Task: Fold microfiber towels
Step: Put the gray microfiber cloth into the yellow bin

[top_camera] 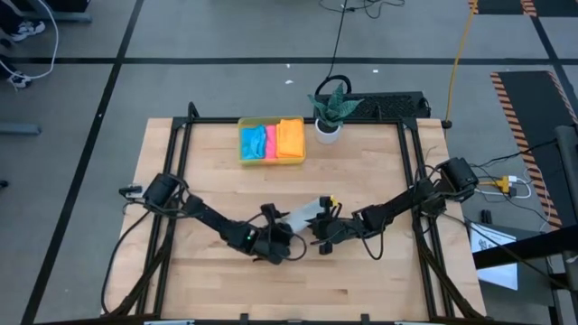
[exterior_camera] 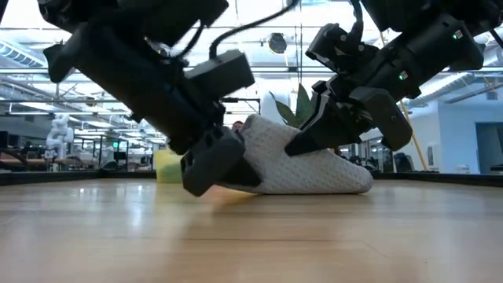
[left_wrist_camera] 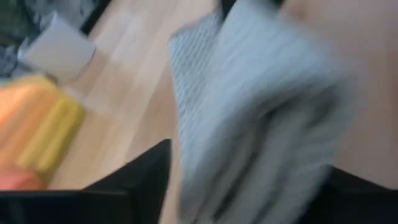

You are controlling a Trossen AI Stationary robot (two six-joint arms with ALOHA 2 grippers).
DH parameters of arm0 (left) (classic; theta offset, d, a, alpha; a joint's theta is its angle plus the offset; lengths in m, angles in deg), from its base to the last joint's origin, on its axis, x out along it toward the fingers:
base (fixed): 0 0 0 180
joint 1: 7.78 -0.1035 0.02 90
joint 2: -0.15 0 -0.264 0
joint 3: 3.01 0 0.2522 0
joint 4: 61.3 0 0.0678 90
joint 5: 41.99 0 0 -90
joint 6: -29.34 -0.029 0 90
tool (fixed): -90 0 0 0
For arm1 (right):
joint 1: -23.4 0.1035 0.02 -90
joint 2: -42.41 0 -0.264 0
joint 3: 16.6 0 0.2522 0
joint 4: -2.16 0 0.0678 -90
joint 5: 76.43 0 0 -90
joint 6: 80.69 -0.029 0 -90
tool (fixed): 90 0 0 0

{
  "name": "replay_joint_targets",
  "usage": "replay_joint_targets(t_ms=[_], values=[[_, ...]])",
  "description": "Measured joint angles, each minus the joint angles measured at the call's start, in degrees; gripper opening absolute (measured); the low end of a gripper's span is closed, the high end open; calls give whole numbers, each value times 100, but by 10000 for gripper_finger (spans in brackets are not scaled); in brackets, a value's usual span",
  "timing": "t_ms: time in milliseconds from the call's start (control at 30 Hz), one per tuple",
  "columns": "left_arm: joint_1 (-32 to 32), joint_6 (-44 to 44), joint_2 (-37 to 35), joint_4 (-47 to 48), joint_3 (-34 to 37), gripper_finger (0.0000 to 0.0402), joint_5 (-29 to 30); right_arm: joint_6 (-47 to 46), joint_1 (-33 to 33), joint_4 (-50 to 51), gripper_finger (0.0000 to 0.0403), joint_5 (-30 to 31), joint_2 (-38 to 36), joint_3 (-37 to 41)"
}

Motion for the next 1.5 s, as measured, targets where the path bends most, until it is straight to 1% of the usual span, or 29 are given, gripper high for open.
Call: replay_joint_targets(t_ms=[100,167,267,467,567,667,733,800,867,1000,1067,1133,1200,1300,1400,1500], values=[[98,-512,-1,-482,-3,206,-6,1,0,-2,19,0,0,0],[130,-710,-2,-644,-4,178,-166,2,0,-1,19,0,0,0],[117,-674,-2,-693,-4,152,-275,0,0,7,19,0,0,0],[37,-476,-2,-704,-4,122,-248,0,0,26,26,0,0,0],[32,-534,-2,-678,-4,84,-293,2,0,26,31,0,0,0],[47,-714,-59,-551,-4,27,-445,48,15,26,40,-4,0,0],[54,-700,-187,-328,-4,17,-515,61,56,22,53,-4,-11,0],[54,-558,-425,119,-4,24,-702,74,118,123,74,-1,-115,0],[42,-391,-734,542,-4,29,-1021,13,166,204,100,2,-269,-2],[-72,-186,-1612,1461,-6,25,-1700,-187,298,863,150,-117,-868,-9],[-250,-94,-2112,1888,-12,18,-2041,-443,392,1294,167,-151,-1208,40],[-535,35,-2568,2390,-104,17,-2501,-684,495,1410,178,-166,-1527,194],[-898,241,-2936,2997,-292,17,-2807,-835,605,1416,182,-146,-1841,472],[-1566,464,-3264,4109,-734,22,-2997,-1023,719,1085,184,-147,-2238,977],[-2292,387,-3324,5225,-1334,21,-3019,-1068,763,243,184,-146,-2520,1566],[-3051,66,-3286,5882,-1923,17,-2967,-1060,763,-708,184,-146,-2721,2146]])
